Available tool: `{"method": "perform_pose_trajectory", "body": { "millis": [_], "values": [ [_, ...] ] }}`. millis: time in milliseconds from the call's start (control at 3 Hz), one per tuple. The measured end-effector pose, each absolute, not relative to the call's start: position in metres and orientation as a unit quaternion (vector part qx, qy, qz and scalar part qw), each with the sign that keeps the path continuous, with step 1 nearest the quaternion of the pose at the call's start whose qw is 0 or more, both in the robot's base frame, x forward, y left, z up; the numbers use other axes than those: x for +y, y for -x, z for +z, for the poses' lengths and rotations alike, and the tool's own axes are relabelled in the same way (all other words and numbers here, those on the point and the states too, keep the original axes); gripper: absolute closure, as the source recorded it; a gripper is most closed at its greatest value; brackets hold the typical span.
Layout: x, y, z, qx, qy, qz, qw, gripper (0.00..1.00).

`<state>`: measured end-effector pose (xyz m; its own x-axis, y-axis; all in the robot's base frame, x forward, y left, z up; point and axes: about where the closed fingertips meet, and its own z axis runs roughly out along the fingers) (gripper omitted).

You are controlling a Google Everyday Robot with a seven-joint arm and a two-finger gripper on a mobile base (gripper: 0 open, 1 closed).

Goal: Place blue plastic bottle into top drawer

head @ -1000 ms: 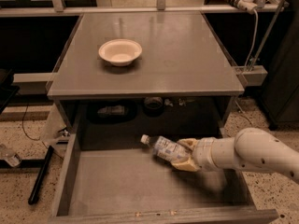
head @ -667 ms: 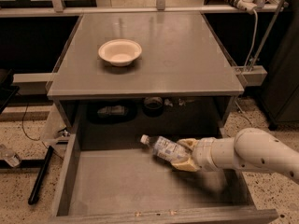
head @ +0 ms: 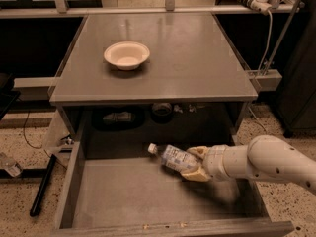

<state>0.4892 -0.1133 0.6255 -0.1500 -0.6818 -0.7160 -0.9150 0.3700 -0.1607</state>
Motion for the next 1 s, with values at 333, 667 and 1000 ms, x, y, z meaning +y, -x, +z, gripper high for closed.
{"method": "perform_pose_trajectory", "body": {
  "millis": [333, 667, 1000],
  "values": [
    [-0.1133, -0.4892, 0.6255, 0.742, 0.538, 0.159, 0.368, 0.12],
    [-0.1133, -0.4892, 0.6255, 0.742, 0.538, 0.159, 0.368, 0.00],
    [-0.1132, -0.4892, 0.6254, 0.741, 0.538, 0.159, 0.368, 0.00]
  ]
}}
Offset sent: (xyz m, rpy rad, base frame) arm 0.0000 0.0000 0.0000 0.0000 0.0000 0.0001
